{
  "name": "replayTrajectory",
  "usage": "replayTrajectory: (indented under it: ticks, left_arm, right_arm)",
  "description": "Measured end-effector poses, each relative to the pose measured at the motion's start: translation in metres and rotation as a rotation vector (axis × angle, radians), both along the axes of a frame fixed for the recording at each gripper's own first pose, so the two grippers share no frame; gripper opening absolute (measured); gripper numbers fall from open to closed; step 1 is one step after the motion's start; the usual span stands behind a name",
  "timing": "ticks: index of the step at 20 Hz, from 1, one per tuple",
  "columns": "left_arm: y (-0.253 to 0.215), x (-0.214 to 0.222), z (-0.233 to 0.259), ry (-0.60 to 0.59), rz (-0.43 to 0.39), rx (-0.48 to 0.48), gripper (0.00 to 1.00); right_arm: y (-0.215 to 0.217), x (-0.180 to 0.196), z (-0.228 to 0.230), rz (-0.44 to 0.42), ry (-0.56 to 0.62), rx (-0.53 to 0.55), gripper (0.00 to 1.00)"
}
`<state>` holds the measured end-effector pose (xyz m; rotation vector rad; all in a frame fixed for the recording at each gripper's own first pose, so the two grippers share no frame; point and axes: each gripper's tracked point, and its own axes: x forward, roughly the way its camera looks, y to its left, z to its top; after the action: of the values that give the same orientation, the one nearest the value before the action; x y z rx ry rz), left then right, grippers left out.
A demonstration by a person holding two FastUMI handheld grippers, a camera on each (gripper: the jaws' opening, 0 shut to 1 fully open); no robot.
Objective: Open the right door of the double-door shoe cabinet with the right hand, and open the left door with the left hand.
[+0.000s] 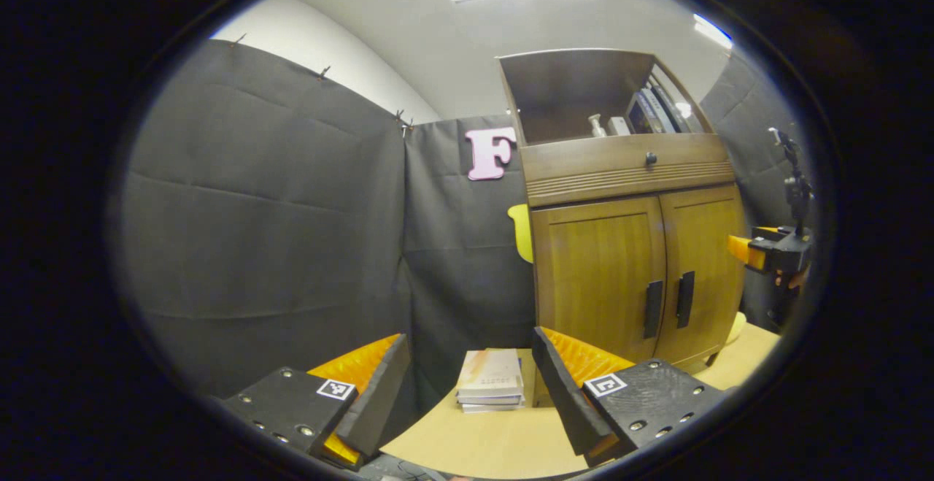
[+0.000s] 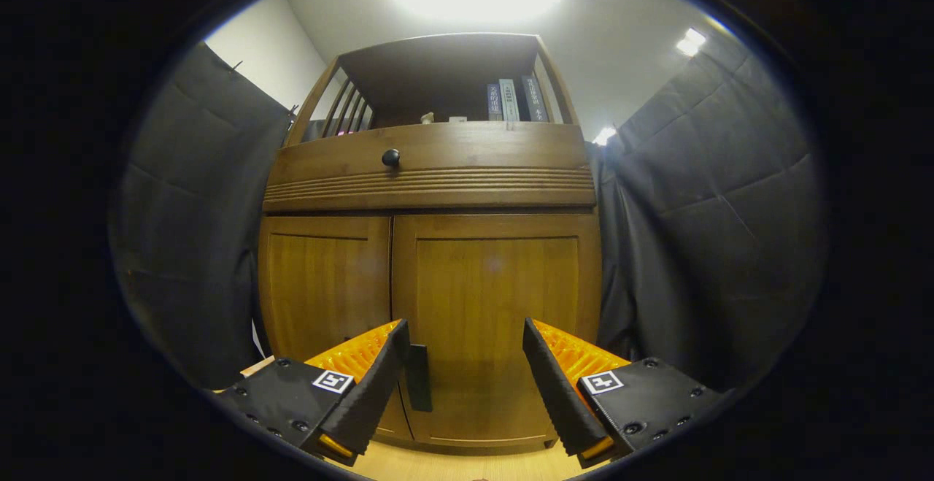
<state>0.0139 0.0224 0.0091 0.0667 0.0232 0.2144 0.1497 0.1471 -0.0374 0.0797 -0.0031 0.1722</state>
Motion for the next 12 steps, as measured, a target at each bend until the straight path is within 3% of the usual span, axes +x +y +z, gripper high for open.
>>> replayTrajectory:
  ticks: [12]
  left_arm:
    - [0.021, -0.022, 0.001, 0.001, 0.089, 0.034, 1.00]
  right_arm:
    - [0.037, 0.046, -0.047, 0.010, 0.070, 0.006, 0.96]
